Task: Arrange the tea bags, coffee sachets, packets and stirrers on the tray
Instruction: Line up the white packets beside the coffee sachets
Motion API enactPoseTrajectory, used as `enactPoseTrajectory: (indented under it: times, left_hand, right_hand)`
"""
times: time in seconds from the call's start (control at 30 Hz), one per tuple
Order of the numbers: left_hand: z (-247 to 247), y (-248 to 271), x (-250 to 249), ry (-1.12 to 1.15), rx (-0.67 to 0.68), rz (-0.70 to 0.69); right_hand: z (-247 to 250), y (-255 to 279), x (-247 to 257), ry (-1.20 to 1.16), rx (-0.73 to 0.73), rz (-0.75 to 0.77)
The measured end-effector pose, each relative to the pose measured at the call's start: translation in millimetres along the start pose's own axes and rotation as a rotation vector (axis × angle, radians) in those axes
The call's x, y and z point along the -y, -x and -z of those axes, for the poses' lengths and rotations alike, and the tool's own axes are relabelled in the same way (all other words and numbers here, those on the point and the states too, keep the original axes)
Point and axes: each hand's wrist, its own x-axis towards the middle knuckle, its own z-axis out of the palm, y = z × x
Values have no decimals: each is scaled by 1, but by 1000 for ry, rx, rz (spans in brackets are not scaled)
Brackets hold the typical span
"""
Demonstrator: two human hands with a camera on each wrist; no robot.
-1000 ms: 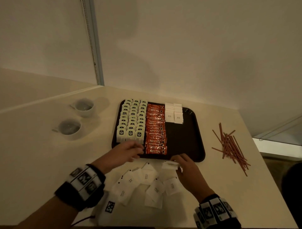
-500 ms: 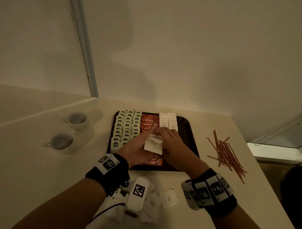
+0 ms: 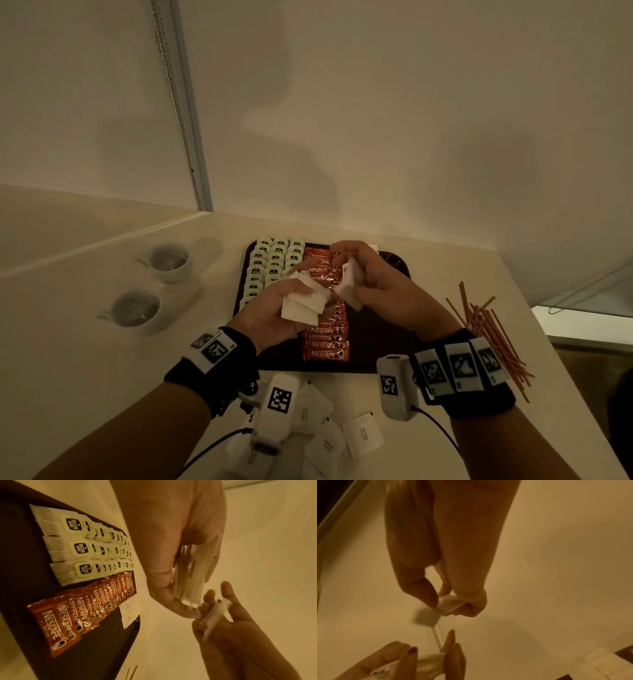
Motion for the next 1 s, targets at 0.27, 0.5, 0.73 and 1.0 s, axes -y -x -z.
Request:
enactPoseTrajectory:
  times: [0.27,0.5,0.73,1.0]
  left_hand:
    - [-12,-9,-7,-237,-38,34]
    - [-15,-17,-5,-551,-231,-124]
    - [-25,-22,-8,-564,-339,-257]
    - [-22,-25,-3,-716,-357,-252]
  right_hand:
    - [-4,-26,-18,-3,-362,-7]
    - [0,-28,-29,-85,-471,-5]
    - [-5,-19,-41,-130,-326,-89]
    - [-17,-22,-63,-391,-517,-68]
